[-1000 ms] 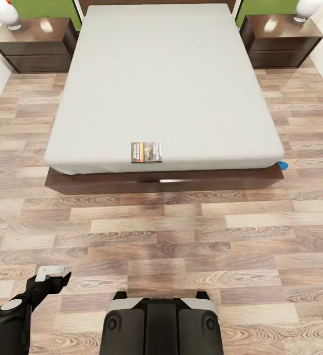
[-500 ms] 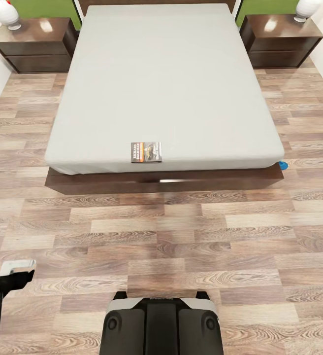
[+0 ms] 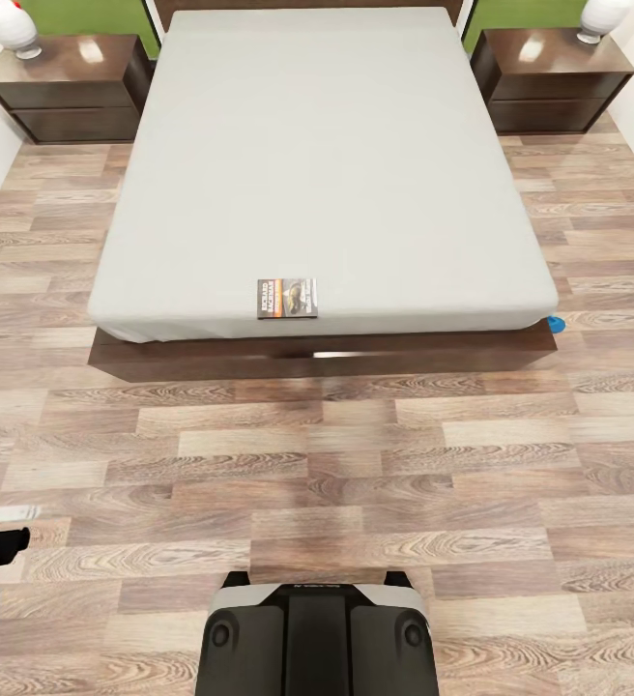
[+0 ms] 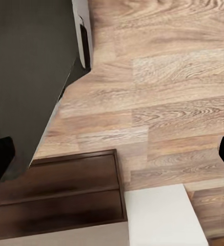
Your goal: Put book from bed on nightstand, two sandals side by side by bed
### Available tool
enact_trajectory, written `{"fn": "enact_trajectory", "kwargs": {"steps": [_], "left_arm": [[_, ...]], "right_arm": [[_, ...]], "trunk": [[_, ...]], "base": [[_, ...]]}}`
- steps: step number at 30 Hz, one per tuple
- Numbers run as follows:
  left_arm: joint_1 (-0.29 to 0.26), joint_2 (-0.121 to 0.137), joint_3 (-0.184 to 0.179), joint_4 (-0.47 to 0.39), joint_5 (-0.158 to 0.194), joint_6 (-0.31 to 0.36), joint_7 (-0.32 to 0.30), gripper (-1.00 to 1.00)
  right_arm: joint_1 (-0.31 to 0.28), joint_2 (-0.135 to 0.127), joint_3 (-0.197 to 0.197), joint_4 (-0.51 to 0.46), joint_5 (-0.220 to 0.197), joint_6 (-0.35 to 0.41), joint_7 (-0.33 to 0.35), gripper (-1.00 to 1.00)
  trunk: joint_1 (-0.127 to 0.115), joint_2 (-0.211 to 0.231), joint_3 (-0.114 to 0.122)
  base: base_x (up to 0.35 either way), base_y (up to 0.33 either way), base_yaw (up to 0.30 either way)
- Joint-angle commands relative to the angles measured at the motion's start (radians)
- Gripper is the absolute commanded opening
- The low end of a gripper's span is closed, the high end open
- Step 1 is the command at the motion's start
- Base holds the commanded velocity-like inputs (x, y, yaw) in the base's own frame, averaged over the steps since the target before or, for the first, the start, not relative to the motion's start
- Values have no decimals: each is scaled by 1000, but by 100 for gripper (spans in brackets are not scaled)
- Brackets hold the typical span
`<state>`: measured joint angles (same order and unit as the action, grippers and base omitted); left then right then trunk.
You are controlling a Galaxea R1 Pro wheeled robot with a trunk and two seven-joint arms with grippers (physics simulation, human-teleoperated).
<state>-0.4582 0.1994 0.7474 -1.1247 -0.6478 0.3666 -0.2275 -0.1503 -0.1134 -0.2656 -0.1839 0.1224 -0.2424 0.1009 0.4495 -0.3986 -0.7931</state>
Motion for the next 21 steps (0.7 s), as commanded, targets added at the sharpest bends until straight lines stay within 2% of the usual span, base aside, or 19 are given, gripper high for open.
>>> {"fn": "enact_trajectory", "kwargs": {"steps": [1, 7, 9, 10, 13, 20, 21], "left_arm": [[-1, 6, 2, -1, -10, 2, -7, 100], [0, 54, 3, 1, -10, 2, 1, 100], [0, 65, 4, 2, -10, 2, 4, 100], [0, 65, 4, 2, -10, 2, 4, 100], [0, 72, 4, 3, -10, 3, 5, 100], [0, 77, 4, 28, -10, 2, 25, 100], [0, 77, 4, 28, -10, 2, 25, 100]], "right_arm": [[-19, 1, -8, 1, 11, 8, 4, 100], [-130, 9, -3, -1, 11, 121, 2, 100], [-177, 21, -2, -2, 10, 164, -2, 100], [-177, 21, -2, -2, 10, 164, -2, 100], [-219, 43, -1, -5, 9, 190, -16, 100], [-264, 103, -1, -54, 7, 207, -69, 100], [-264, 103, -1, -54, 7, 207, -69, 100]], "trunk": [[0, -1, -1], [0, -1, -1], [0, -1, -1], [0, -1, -1], [0, -1, -1], [0, -1, -1], [0, -1, -1]], "base": [[0, 0, 0], [0, 0, 0], [0, 0, 0], [0, 0, 0], [0, 0, 0], [0, 0, 0], [0, 0, 0]]}}
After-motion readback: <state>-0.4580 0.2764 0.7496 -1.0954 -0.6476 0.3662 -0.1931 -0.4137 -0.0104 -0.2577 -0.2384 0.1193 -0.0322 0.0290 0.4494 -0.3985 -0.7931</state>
